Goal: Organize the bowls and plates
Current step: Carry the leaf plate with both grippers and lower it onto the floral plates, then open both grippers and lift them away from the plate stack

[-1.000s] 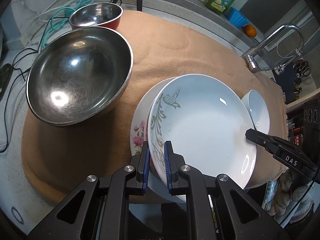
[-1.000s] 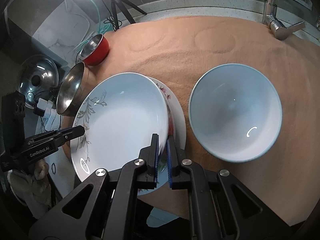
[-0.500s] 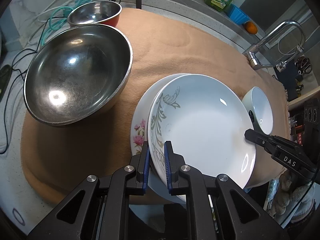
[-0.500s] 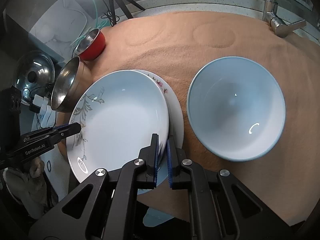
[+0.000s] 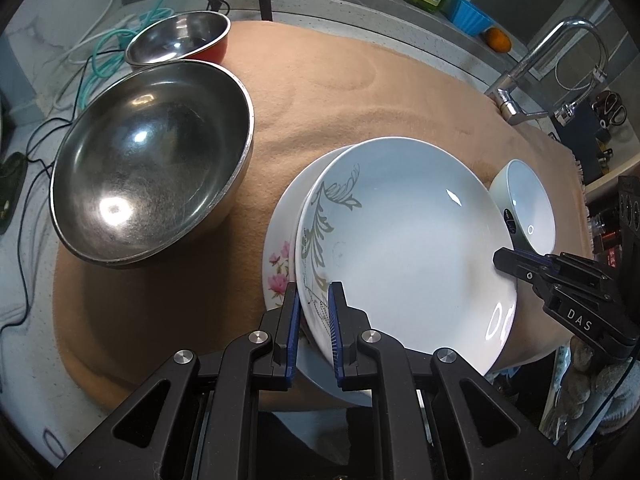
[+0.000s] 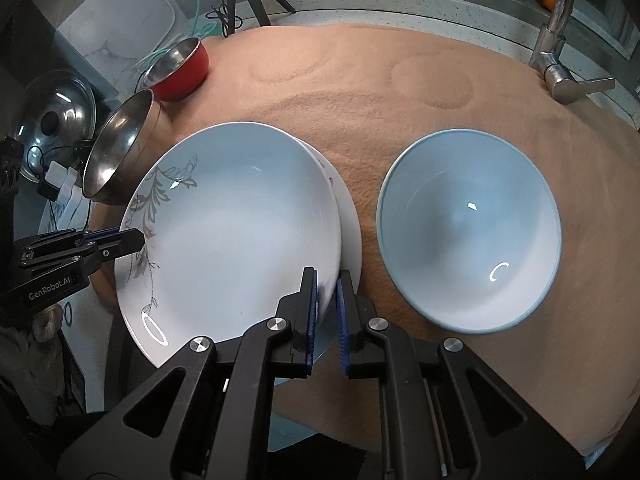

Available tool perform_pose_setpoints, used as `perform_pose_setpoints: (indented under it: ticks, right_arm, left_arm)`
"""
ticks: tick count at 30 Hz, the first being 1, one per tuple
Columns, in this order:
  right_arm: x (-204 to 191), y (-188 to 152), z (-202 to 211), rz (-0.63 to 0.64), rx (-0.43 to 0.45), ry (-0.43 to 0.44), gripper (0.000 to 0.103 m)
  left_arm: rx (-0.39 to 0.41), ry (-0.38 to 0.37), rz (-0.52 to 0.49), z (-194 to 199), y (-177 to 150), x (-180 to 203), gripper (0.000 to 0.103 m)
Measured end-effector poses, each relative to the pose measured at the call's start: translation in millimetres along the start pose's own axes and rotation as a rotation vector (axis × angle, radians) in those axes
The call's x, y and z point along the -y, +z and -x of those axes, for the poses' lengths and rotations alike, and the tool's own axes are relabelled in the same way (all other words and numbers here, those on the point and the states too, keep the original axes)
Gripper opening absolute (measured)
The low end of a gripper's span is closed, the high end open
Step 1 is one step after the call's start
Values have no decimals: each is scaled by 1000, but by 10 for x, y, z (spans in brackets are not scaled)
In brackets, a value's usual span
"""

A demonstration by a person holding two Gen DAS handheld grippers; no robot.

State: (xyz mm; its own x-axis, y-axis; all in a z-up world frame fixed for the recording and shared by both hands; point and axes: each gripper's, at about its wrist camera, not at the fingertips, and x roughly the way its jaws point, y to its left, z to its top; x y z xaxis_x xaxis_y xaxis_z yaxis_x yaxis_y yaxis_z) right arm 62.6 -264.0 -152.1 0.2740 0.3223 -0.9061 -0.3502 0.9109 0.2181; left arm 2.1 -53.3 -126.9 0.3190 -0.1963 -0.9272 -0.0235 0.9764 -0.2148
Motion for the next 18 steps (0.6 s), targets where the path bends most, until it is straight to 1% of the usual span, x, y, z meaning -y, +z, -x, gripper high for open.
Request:
perform_pose_setpoints:
  ticks: [5,18]
  right_arm:
    - [-40,12,-6,25,-3,-18,12]
    - [-45,26,-11,28,-8,-14,15]
  left_arm:
    - [-1,20,-24,0,-7,14,11]
    - [-21,2,-27,-16,-9,-24,11]
